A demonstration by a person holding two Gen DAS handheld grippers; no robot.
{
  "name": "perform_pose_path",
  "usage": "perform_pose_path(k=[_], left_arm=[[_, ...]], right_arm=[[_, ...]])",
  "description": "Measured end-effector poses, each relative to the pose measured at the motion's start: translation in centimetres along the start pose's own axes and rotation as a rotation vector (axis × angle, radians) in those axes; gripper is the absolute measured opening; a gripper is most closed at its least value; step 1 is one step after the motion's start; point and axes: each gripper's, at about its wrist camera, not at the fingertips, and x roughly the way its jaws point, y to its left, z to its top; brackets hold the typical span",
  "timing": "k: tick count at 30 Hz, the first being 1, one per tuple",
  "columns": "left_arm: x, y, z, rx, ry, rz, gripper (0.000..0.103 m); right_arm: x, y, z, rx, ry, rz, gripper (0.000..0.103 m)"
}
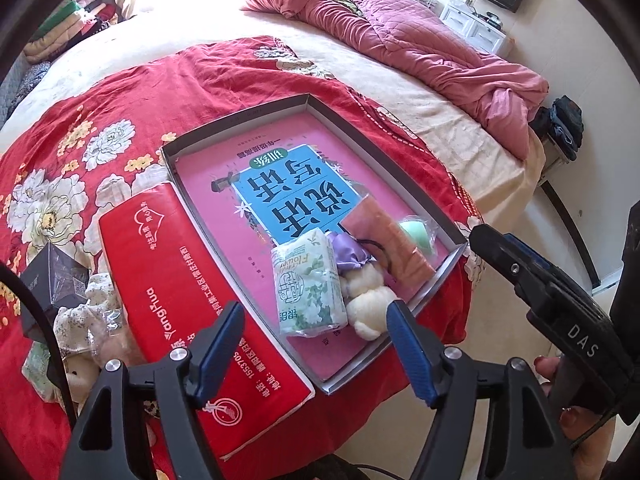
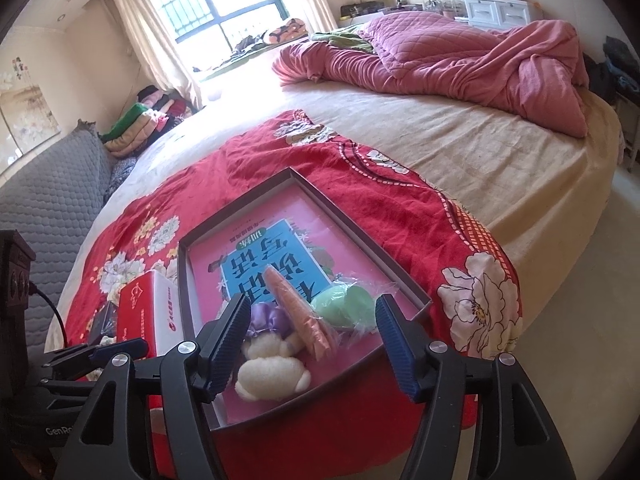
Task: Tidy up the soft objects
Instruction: 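Withdraw both open tools from the tray back toward the pile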
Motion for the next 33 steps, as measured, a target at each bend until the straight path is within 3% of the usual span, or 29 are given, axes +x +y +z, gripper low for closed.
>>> perform_pose_path(k=[7,33], left_arm=[[-1.5,0.7,-0.7,-0.007,-0.028,0.02,0.081],[-7.4,5.3,-4.7,-0.097,-0.103,0.067,0.084]], right_arm=[[-1.2,1.1,-0.1,-0.055,-0.029,-0.064,0.069],[-3.6,7.3,-1.3,-0.183,-0.038,-0.057,0.07]])
